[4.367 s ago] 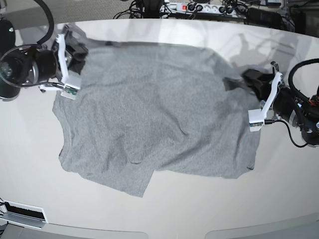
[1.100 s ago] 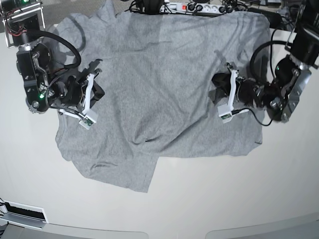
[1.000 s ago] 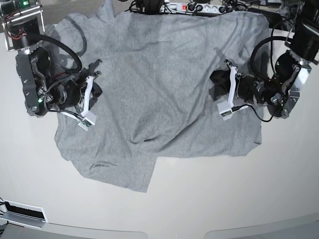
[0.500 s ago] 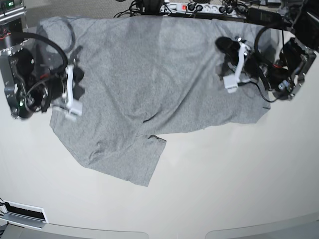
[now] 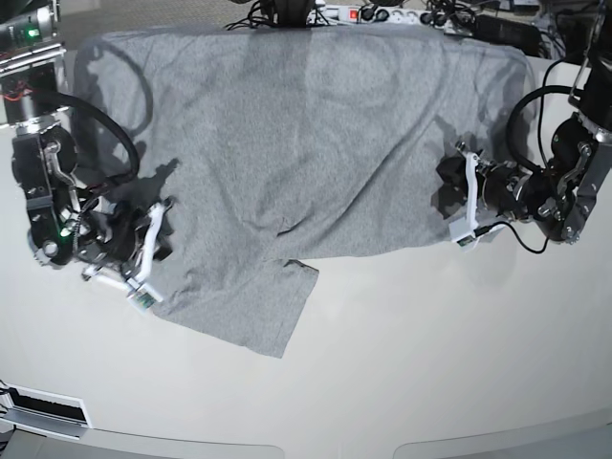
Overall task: Layout the t-shirt on the table in an organized manner, then fold the t-shirt properly
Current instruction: 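Drag the grasped shirt fabric toward the hem with both grippers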
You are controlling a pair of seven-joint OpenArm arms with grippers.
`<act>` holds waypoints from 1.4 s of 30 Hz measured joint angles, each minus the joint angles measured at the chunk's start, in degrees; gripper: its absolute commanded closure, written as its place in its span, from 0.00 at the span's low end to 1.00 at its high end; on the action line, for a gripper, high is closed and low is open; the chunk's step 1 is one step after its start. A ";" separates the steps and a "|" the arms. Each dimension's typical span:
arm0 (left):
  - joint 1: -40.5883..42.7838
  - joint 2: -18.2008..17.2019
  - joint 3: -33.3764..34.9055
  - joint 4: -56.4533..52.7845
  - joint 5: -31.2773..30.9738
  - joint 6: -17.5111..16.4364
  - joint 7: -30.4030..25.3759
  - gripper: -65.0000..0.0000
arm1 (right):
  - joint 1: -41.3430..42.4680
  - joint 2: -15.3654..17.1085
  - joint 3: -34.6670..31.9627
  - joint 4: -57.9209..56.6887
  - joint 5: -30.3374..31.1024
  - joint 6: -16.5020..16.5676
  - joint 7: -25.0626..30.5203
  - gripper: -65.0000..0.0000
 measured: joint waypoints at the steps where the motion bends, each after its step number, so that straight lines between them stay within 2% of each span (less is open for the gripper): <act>1: 0.00 0.33 -0.02 0.02 -0.02 0.04 0.00 1.00 | -0.02 -0.63 0.00 -1.84 0.00 0.76 -0.02 1.00; 4: 0.31 0.79 -0.07 0.02 -1.01 -0.42 1.07 1.00 | -0.22 -1.66 -0.09 -6.93 -0.02 3.08 0.90 1.00; 5: 0.50 0.92 -0.07 0.00 -1.73 -1.86 1.01 1.00 | -0.17 -1.70 -0.09 -8.57 0.04 4.33 0.96 1.00; 8: 2.56 1.09 -0.22 0.07 -2.82 -4.52 -0.11 1.00 | 0.13 -1.99 0.02 -12.61 1.09 4.85 3.32 1.00; 11: 4.50 1.27 -0.35 0.31 -1.95 -4.94 -3.30 1.00 | 0.46 -1.99 0.13 -13.60 -0.55 5.01 3.43 1.00; 12: 5.09 1.51 -0.37 0.35 -0.17 -5.25 -4.63 1.00 | 0.46 -1.99 0.11 -13.60 -1.77 4.22 3.39 1.00; 19: 6.99 4.46 -0.44 0.59 10.27 -4.70 -11.85 1.00 | 1.09 -2.21 0.13 -13.18 -8.48 -9.77 -0.35 1.00; 21: 6.82 4.81 -0.44 0.59 14.84 -3.80 -16.04 1.00 | 1.09 -1.86 0.13 -13.18 -9.27 -11.80 -0.50 1.00; 24: 5.55 5.11 -0.33 0.59 19.23 -0.31 -19.47 1.00 | 1.07 -1.20 0.11 -13.22 -9.49 -12.26 -0.68 1.00; 28: 0.39 5.03 0.00 -4.46 24.35 2.05 -25.73 1.00 | 1.27 -1.05 0.11 -13.22 -9.62 -12.66 -1.29 1.00; 30: -3.10 5.18 0.13 -10.03 25.53 2.38 -29.62 1.00 | 1.81 -1.05 0.11 -13.44 -8.92 -12.72 -2.01 1.00; 34: -10.36 6.60 0.15 -21.11 26.32 -0.96 -34.95 1.00 | 3.76 -1.09 0.00 -13.81 -8.98 -12.68 -2.69 1.00; 36: -13.14 7.26 0.26 -23.30 26.34 -2.99 -33.24 1.00 | 5.55 -1.25 -0.09 -14.12 -9.53 -12.76 -3.80 1.00; 37: -14.38 7.30 0.42 -23.28 25.11 -3.67 -29.88 1.00 | 6.67 -1.16 -0.09 -14.27 -9.27 -12.72 -3.80 1.00; 39: -17.07 7.08 0.48 -22.43 20.68 -4.74 -20.61 1.00 | 9.62 -1.01 -0.09 -14.25 -9.27 -12.70 -5.33 1.00; 42: -21.88 6.21 0.48 -19.23 8.74 -4.55 -6.19 1.00 | 13.73 0.00 0.00 -14.08 -3.93 -8.52 -8.20 1.00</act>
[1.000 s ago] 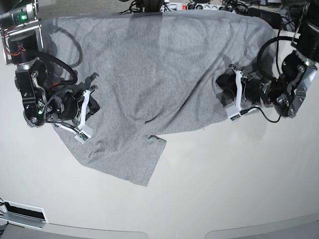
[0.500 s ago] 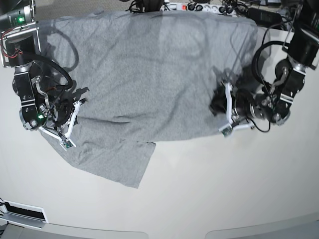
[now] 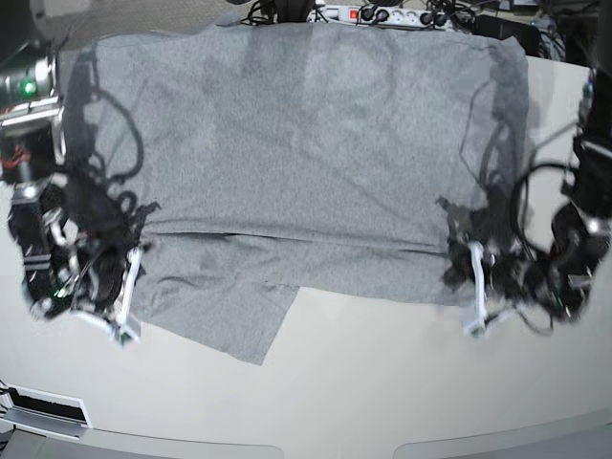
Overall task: Layout the t-shirt on the table in an organized manner, then fold the t-shirt properly
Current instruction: 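Drag the grasped shirt fabric toward the hem with both grippers, then slide both grippers along the shirt to smooth it outward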
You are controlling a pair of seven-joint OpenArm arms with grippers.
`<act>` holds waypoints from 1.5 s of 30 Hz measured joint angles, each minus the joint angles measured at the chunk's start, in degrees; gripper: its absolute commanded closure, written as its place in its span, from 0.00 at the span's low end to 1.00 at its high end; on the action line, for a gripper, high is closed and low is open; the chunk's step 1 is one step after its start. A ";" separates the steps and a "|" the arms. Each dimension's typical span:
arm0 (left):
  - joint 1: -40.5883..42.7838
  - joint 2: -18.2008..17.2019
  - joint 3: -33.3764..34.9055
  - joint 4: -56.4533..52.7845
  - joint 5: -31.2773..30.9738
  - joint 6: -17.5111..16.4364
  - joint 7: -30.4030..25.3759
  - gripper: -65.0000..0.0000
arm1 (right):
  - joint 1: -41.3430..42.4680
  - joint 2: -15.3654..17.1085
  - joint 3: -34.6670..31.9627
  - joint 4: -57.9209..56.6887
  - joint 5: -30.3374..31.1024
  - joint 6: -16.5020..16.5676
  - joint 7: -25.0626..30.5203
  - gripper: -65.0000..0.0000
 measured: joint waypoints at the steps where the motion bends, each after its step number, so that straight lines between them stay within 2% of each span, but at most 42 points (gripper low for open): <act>1: -1.64 -0.11 -0.07 1.20 -4.66 0.09 3.41 1.00 | 0.31 0.63 0.00 0.22 2.29 1.11 0.48 1.00; 3: -3.85 -0.13 -0.17 2.78 -12.24 -0.11 7.34 1.00 | -0.39 1.51 0.00 0.20 4.68 3.06 3.69 1.00; 5: -4.09 0.28 -0.22 2.86 -15.61 -0.20 7.72 1.00 | -2.01 1.66 0.02 -0.09 4.35 3.69 4.09 1.00; 8: -0.70 1.14 -0.11 2.69 -16.06 -1.05 7.54 1.00 | -4.31 0.90 0.02 -1.44 3.82 6.23 6.75 1.00; 11: 2.95 2.12 -0.04 2.34 -13.46 -1.68 8.15 1.00 | -4.87 -0.85 -0.04 -3.78 3.61 6.95 9.38 1.00; 15: 6.51 3.52 -0.07 2.54 -9.77 -1.68 5.42 1.00 | -4.74 -2.32 -0.02 -6.64 -2.10 4.76 11.96 1.00; 18: 10.40 3.67 -0.13 2.78 -8.66 -1.64 4.31 1.00 | -4.90 -3.30 0.04 -8.26 -2.75 3.15 12.52 1.00; 21: 13.40 3.13 -0.52 3.06 -10.75 -2.14 2.27 1.00 | -4.72 -3.93 0.17 -10.32 -2.54 2.45 12.96 1.00; 23: 14.58 2.91 -0.55 3.13 -10.73 -2.14 1.16 1.00 | -4.74 -4.00 0.17 -10.69 -2.54 -0.17 13.38 1.00; 25: 15.85 2.84 -0.83 3.19 -10.73 -2.16 -0.50 1.00 | -4.68 -4.07 0.17 -10.67 -3.19 -1.09 13.62 1.00; 27: 17.35 2.86 -0.83 3.32 -8.90 -2.91 -4.57 1.00 | -4.59 -4.09 0.17 -10.67 -4.07 -2.25 13.84 1.00; 31: 18.25 2.97 -0.81 3.52 -0.81 -4.26 -15.30 1.00 | -3.72 -4.20 0.15 -10.78 -4.57 -2.89 13.81 1.00; 33: 17.44 3.48 -0.79 3.50 2.56 -2.97 -18.27 1.00 | -2.40 -4.20 0.11 -11.13 -5.20 -3.17 12.94 1.00; 36: 15.17 4.46 -0.48 3.43 5.75 0.87 -18.03 1.00 | -0.98 -3.89 0.07 -11.21 -6.43 -3.19 12.83 1.00; 40: 13.57 4.81 -0.37 3.10 12.66 2.40 -23.85 1.00 | 1.62 -4.09 0.07 -11.37 -6.58 -3.32 13.55 1.00; 43: 11.30 4.63 -0.24 2.80 14.27 3.82 -22.34 1.00 | 4.00 -4.17 0.04 -11.37 -7.67 -5.42 12.57 1.00; 44: 9.88 4.61 -0.13 2.64 14.64 4.61 -19.58 1.00 | 4.98 -3.98 0.04 -11.37 -6.99 -5.29 10.86 1.00; 45: 8.41 4.46 -0.11 2.49 13.77 4.66 -16.09 1.00 | 6.05 -3.58 0.02 -11.37 -6.19 -3.28 9.31 1.00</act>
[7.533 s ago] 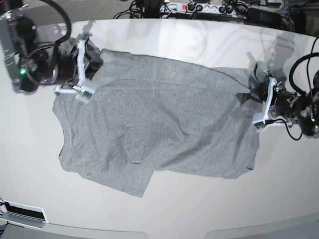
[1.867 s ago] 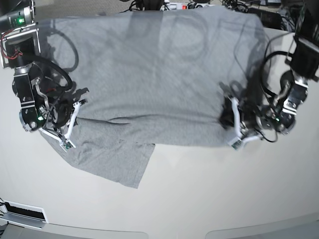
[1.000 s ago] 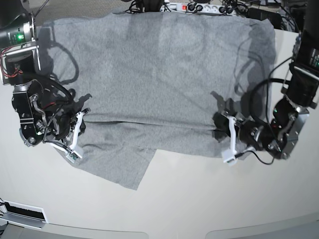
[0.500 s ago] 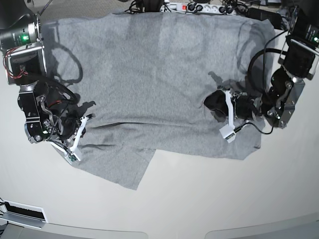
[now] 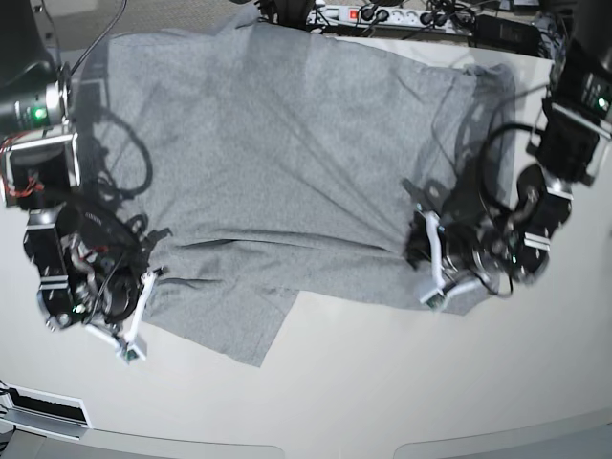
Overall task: Layout the t-shirt on the table in an organized manner, then fold the t-shirt properly
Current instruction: 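Slide both grippers along the shirt to smooth it outward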
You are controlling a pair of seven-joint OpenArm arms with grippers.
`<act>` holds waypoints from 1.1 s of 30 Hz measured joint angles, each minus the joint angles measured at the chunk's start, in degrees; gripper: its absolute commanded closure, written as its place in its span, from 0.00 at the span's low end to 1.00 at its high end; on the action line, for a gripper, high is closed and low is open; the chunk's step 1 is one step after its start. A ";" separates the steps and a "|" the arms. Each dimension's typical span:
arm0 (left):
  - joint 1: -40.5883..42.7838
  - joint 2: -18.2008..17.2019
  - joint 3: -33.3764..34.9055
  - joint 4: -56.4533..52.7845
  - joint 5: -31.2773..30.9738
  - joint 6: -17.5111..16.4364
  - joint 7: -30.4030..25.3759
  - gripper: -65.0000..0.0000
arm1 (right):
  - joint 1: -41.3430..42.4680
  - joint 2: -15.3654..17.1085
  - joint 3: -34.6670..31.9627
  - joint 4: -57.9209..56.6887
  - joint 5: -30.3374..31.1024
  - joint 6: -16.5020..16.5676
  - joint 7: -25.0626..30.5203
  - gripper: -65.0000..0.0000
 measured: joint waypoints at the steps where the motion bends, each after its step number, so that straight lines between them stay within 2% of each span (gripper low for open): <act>1: -1.66 -0.13 0.00 -0.11 -2.93 -0.11 3.98 1.00 | 1.09 0.63 0.00 -0.02 2.58 3.96 -2.21 1.00; 2: -3.28 -0.31 -0.02 -0.20 -6.51 -1.38 7.87 1.00 | 2.19 1.46 0.00 0.00 6.54 8.50 -4.68 1.00; 3: -4.83 -0.63 -0.04 -0.13 -11.47 -4.15 12.55 1.00 | 2.99 2.25 0.00 0.09 10.75 12.07 -7.32 1.00; 4: -6.32 -0.79 -0.07 -0.04 -17.62 -6.93 17.38 1.00 | 3.61 3.04 0.00 0.20 15.41 15.06 -9.94 1.00; 5: -7.45 -0.85 -0.07 0.09 -23.28 -8.00 21.86 1.00 | 3.76 3.89 0.00 0.28 20.65 16.94 -12.46 1.00; 6: -8.44 -0.87 -0.07 0.15 -29.27 -7.58 27.21 1.00 | 3.72 4.74 -0.02 0.31 26.38 16.76 -15.39 1.00; 8: -9.25 -0.81 -0.07 0.24 -39.93 -7.65 37.22 1.00 | 2.99 6.34 -0.02 0.33 33.86 16.55 -21.88 1.00; 11: -8.35 -0.63 -0.04 0.22 -50.27 -7.80 46.36 1.00 | 0.76 8.85 0.00 0.31 42.21 16.59 -29.14 1.00; 14: -6.38 -0.55 0.00 0.15 -51.65 -7.89 46.77 1.00 | -2.23 9.46 0.00 0.26 46.10 16.59 -29.79 1.00; 26: 3.04 -1.90 0.00 0.17 -50.18 -7.89 46.69 1.00 | -15.47 8.90 -0.02 0.28 46.29 16.59 -28.68 1.00; 28: 4.35 -2.12 0.00 0.17 -50.18 -7.89 46.42 1.00 | -16.76 9.03 0.00 0.39 46.14 16.68 -25.94 1.00; 30: 6.19 -2.12 0.00 0.20 -48.41 -7.87 44.54 1.00 | -17.86 9.22 0.07 0.81 41.99 17.79 -20.85 1.00; 33: 8.28 -2.25 0.00 0.22 -47.65 -7.89 41.59 1.00 | -18.51 9.01 0.20 1.16 30.75 19.39 -8.11 1.00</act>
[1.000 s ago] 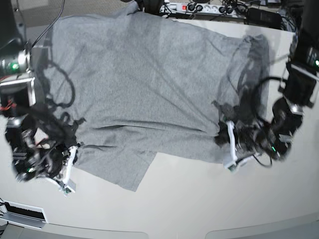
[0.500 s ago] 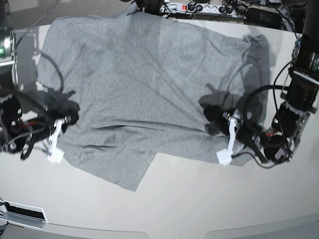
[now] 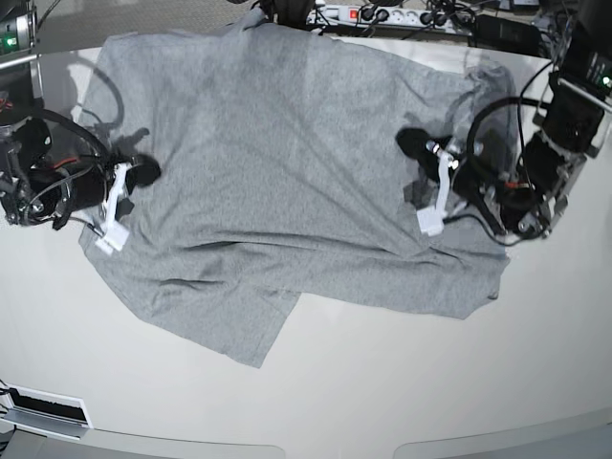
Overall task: Layout the t-shirt on the table in an organized manner, then fold the t-shirt properly
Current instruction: 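Slide both grippers along the shirt to smooth it outward, then release the shirt and move both grippers to its shoulder corners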
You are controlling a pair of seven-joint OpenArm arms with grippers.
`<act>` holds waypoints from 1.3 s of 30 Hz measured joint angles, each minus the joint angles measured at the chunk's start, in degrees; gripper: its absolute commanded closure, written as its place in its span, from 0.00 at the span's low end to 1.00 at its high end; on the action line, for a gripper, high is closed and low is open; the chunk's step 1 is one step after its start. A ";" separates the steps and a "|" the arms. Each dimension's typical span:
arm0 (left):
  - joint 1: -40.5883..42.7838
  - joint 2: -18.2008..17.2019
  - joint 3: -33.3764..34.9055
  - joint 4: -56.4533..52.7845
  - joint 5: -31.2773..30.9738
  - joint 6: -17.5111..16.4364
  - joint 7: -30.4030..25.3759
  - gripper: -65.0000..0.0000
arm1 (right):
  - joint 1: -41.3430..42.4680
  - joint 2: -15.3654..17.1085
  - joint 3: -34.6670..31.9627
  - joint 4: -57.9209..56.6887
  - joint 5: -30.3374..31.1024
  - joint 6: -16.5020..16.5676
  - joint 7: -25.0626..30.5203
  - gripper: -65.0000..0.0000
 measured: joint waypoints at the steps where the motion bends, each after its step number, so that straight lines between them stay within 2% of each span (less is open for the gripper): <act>1: 0.26 -0.07 0.00 -0.02 0.00 0.00 -0.46 1.00 | 0.00 -0.13 0.02 0.04 -3.23 -0.09 3.39 1.00; 4: 0.28 -0.02 0.00 0.00 0.07 0.02 -1.62 1.00 | 0.26 -0.24 0.02 0.17 -9.77 -0.04 10.14 1.00; 6: 0.26 -0.02 0.00 0.00 0.04 0.02 -1.60 1.00 | 0.50 -0.28 0.04 0.20 -12.15 -0.07 11.50 1.00; 8: 0.28 -0.02 0.00 0.00 0.07 0.02 -2.64 1.00 | 1.22 -0.46 0.02 0.24 -13.92 -4.79 11.63 1.00; 10: 0.28 -0.02 0.00 0.00 0.90 0.00 -5.25 1.00 | 2.19 -0.70 0.02 0.35 -18.27 -9.70 12.00 1.00; 12: 0.24 -0.02 0.00 0.00 4.20 -0.15 -11.28 1.00 | 3.26 -0.98 -0.04 0.28 -21.55 -13.81 11.87 1.00; 14: 0.09 0.24 0.00 0.07 9.97 -1.01 -19.58 1.00 | 3.98 -1.03 -0.04 0.20 -22.60 -16.04 11.54 1.00; 18: -0.15 0.92 -0.04 0.42 23.67 -1.53 -34.40 1.00 | 5.70 -1.03 -0.11 -0.31 -24.13 -16.44 9.99 1.00; 20: -0.22 1.22 -0.07 0.48 29.83 -1.55 -39.78 1.00 | 6.69 -1.01 -0.17 -0.52 -24.30 -16.65 9.55 1.00; 21: -0.24 1.33 -0.07 0.48 32.04 -1.55 -41.92 1.00 | 7.28 -0.96 -0.22 -0.52 -24.50 -16.59 8.83 1.00; 23: -0.72 1.46 -0.07 0.42 33.05 -1.55 -42.38 1.00 | 8.81 -0.74 -0.22 -0.81 -24.65 -14.03 6.21 1.00; 25: -1.81 1.53 -0.07 0.42 30.58 -1.38 -37.42 1.00 | 10.71 -0.09 -0.20 -0.92 -19.30 -9.40 1.92 1.00; 28: -3.61 1.33 -0.17 0.79 20.68 -0.22 -20.92 1.00 | 12.44 1.53 -0.04 -0.81 -4.76 -2.62 -4.42 1.00; 29: -3.72 0.87 -0.17 1.38 17.05 0.22 -16.39 1.00 | 12.37 2.32 0.33 -0.66 0.46 -2.80 -6.51 1.00; 31: -3.17 -0.44 -0.13 3.10 11.10 0.20 -8.44 1.00 | 11.28 3.85 1.53 -0.61 6.86 -3.06 -12.22 1.00; 33: -2.67 -2.62 0.07 5.05 7.28 0.13 -5.97 1.00 | 9.07 5.60 3.48 -0.68 13.97 -3.02 -17.31 1.00; 36: -3.10 -6.73 0.07 8.68 2.95 0.15 -7.65 1.00 | 5.14 7.52 7.85 -0.87 23.67 -3.02 -21.44 1.00; 39: -3.67 -9.70 -0.07 11.13 0.02 0.13 -9.22 1.00 | 0.90 7.72 13.27 -0.81 31.12 -2.99 -25.51 1.00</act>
